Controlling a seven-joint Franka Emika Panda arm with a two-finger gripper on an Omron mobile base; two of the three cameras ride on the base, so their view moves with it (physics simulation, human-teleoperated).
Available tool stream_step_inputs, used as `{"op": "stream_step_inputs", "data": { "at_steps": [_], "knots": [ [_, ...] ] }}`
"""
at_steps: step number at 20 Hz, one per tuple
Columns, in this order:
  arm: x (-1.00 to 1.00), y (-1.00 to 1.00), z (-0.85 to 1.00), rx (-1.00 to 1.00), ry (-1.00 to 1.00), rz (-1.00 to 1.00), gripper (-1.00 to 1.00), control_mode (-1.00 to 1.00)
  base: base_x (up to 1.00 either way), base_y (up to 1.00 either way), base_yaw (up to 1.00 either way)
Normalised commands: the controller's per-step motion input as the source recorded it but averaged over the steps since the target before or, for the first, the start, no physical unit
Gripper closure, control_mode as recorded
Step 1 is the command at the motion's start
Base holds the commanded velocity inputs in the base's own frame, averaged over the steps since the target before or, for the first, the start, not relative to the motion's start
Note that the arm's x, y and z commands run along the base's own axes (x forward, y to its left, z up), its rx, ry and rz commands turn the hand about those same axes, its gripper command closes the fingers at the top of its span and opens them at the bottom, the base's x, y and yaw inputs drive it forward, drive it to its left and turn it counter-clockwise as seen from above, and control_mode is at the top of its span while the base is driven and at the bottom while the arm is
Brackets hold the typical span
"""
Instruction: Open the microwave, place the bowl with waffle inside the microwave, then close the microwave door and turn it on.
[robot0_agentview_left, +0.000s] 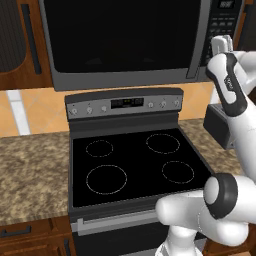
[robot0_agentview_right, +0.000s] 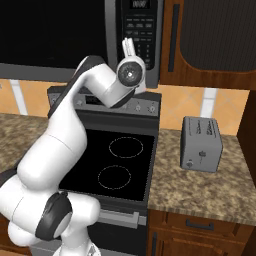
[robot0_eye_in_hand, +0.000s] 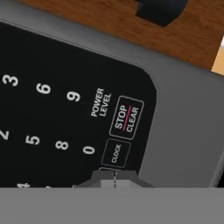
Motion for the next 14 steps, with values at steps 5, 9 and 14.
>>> {"op": "stream_step_inputs", "data": {
  "at_steps": [5,9,14],
  "knots": [
    [0.94,0.00,-0.33,0.03,0.07,0.03,1.00,-1.00,0.00,0.00,0.00],
    [1.00,0.02,-0.85,0.02,0.01,0.01,1.00,-1.00,0.00,0.00,0.00],
    [1.00,0.14,-1.00,0.00,0.00,0.00,1.00,-1.00,0.00,0.00,0.00]
  ]
}}
